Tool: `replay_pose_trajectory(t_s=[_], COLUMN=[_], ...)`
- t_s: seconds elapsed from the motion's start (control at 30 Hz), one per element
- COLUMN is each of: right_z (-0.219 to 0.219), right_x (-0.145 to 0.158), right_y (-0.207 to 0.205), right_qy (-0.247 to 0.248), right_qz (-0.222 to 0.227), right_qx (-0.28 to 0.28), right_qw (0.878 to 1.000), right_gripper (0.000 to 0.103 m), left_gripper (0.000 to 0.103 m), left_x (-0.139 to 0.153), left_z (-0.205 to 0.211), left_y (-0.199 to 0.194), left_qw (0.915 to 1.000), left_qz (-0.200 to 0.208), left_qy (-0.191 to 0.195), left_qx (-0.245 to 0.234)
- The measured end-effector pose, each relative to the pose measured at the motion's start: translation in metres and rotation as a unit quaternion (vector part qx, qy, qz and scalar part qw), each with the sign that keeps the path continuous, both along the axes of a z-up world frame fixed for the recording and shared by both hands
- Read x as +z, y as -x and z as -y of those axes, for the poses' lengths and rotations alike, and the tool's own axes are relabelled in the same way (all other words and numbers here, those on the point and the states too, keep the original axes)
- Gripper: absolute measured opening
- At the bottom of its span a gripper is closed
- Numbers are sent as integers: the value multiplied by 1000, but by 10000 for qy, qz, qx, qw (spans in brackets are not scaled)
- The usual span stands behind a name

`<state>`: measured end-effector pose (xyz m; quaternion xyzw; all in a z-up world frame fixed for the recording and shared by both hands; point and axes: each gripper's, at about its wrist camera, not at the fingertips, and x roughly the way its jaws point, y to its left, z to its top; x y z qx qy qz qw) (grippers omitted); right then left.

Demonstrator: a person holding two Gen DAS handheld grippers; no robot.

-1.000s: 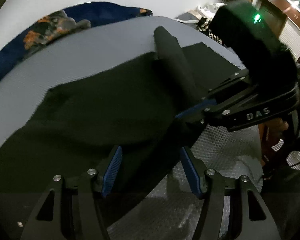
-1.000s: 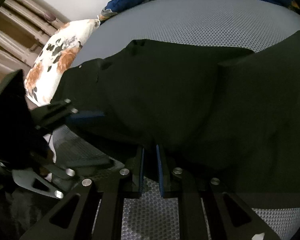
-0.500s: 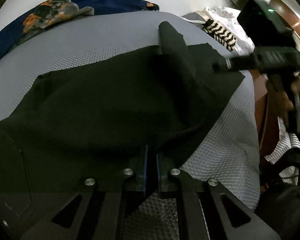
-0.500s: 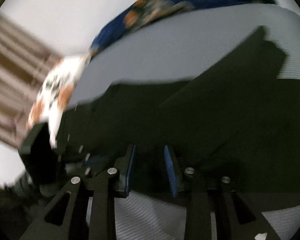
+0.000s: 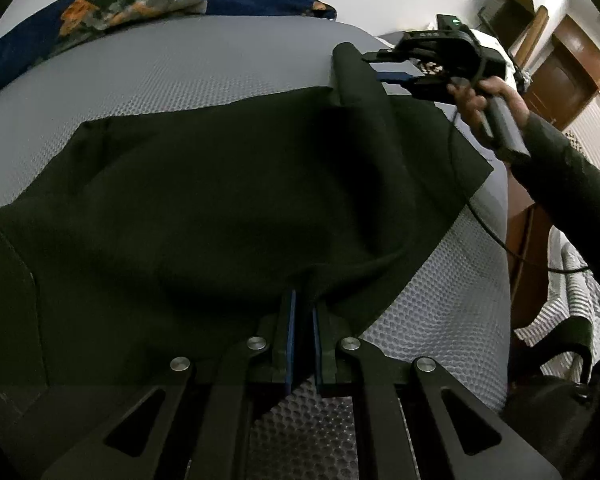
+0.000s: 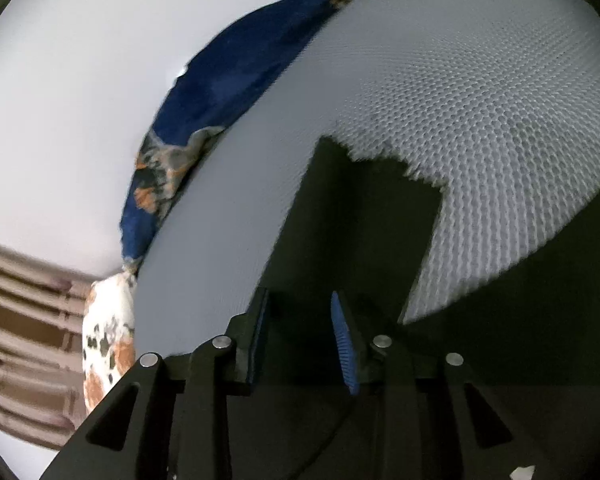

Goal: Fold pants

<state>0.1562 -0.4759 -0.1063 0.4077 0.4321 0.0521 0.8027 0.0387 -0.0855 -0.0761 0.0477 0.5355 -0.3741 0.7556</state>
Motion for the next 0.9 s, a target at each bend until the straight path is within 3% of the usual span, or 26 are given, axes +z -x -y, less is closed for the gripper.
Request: replay_pose_trajectory(t_s=[0.13, 0.5, 0.7, 0.9], right_z=[0, -28, 1, 22], right_x=[3, 25, 38, 16], right_y=[-23, -65, -26, 44], right_qy=[18, 11, 172, -66], right_qz=[-19, 195, 404, 160], right_qx=[-15, 689, 350, -63], right_qw=[10000, 9974, 9984, 9998], right_gripper=[31, 31, 31, 31], left_gripper=[8, 8, 8, 8], left_x=[-1, -12, -14, -14], left_z=[0, 2, 3, -4], left_y=[2, -4, -5, -8], left_qw=[10000, 9997, 9996, 9996], left_qz=[-42, -221, -258, -273], left_qy=[-70, -107, -75, -21], left_qx=[3, 43, 39, 41])
